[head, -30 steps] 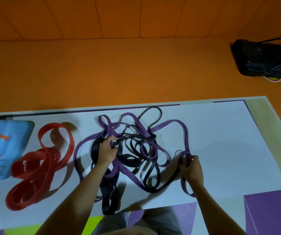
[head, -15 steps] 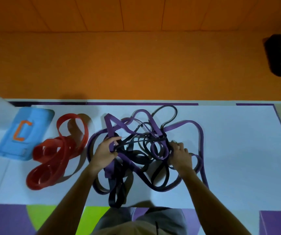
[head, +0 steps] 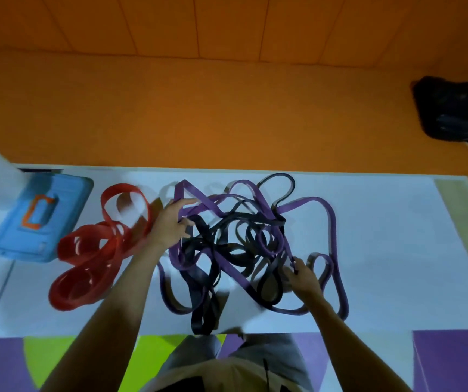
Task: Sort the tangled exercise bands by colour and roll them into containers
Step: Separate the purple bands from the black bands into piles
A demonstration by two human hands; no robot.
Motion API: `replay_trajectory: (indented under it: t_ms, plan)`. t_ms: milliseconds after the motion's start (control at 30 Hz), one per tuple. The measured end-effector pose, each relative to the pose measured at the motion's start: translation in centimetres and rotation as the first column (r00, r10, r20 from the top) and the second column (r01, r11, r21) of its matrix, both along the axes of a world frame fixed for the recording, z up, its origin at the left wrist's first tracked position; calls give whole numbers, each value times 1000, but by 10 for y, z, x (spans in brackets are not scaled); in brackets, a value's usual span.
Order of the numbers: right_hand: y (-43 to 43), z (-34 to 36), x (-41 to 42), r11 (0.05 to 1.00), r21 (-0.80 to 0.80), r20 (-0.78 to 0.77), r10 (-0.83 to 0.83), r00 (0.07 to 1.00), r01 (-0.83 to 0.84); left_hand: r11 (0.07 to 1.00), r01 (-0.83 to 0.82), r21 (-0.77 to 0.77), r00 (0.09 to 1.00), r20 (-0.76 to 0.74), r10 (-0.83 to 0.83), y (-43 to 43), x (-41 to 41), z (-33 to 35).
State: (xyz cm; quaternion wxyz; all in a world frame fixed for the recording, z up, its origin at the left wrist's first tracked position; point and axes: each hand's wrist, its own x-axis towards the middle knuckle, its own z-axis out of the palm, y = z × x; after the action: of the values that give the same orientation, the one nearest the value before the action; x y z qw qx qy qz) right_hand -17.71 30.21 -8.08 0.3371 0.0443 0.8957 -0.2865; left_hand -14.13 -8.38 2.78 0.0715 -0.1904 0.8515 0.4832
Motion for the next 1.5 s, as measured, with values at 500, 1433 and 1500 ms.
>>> replay_trajectory:
  t_ms: [500,1433,1500]
  plan:
    - [-90,10,46,901,68,75,-433,898,429,989,7,-147,982,-186,-35,-30,31,28]
    - [-98,52,-21,698,-490,80,-560,825,522,969,116,-219,991,-43,-129,-13,-11,-4]
    - [-98,49,-15,681,-494,103,-571,815,540,952,121,-281,993,31,-117,-6,-18,-14]
